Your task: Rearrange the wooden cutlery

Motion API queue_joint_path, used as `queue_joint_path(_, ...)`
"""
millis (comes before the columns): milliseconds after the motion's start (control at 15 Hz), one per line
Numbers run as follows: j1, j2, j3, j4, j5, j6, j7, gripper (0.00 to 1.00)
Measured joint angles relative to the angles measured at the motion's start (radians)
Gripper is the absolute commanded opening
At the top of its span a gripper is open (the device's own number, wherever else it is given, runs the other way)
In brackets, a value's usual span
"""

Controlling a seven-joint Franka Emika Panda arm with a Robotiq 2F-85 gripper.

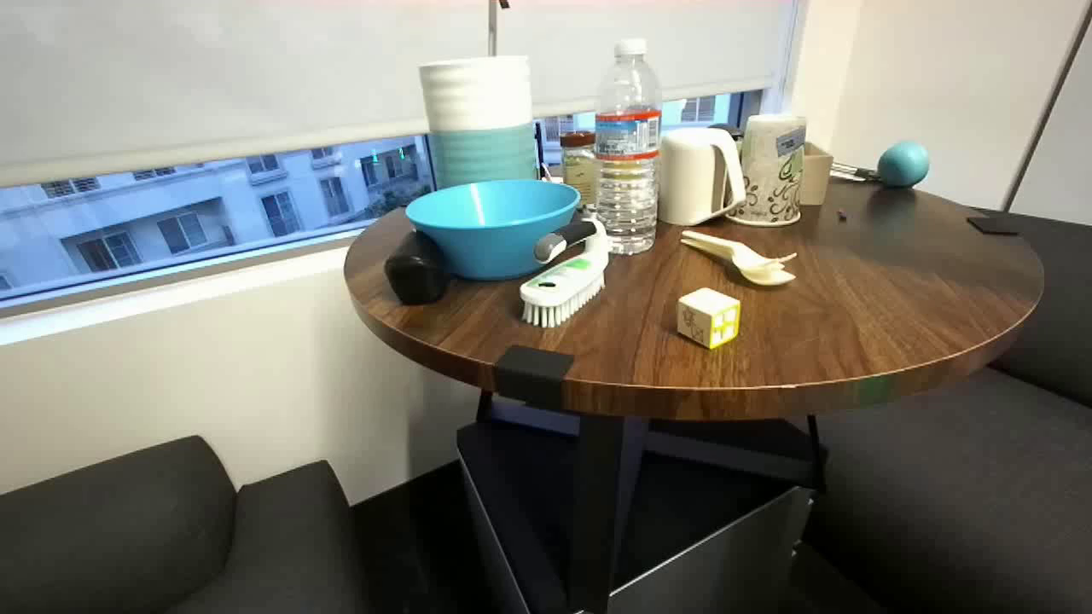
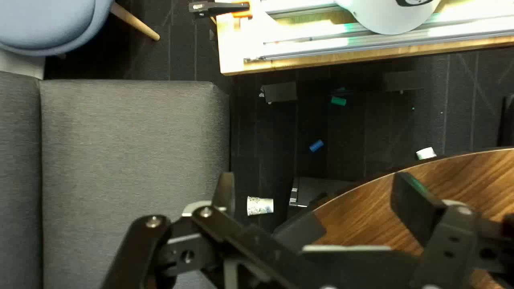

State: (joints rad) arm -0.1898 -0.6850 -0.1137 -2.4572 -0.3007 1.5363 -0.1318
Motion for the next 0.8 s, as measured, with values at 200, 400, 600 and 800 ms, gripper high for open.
queue_joint_path(200, 0.000, 0.000, 0.000, 0.000, 0.000, 0.000, 0.000, 1.00)
queue_joint_path(400, 0.000, 0.000, 0.000, 0.000, 0.000, 0.000, 0.000, 1.00)
queue_joint_path(600, 0.011, 0.000, -0.003, 0.000, 0.004, 0.000, 0.002, 1.00)
queue_joint_path(800, 0.066, 0.000, 0.021, 0.002, 0.073, -0.019, 0.046, 1.00)
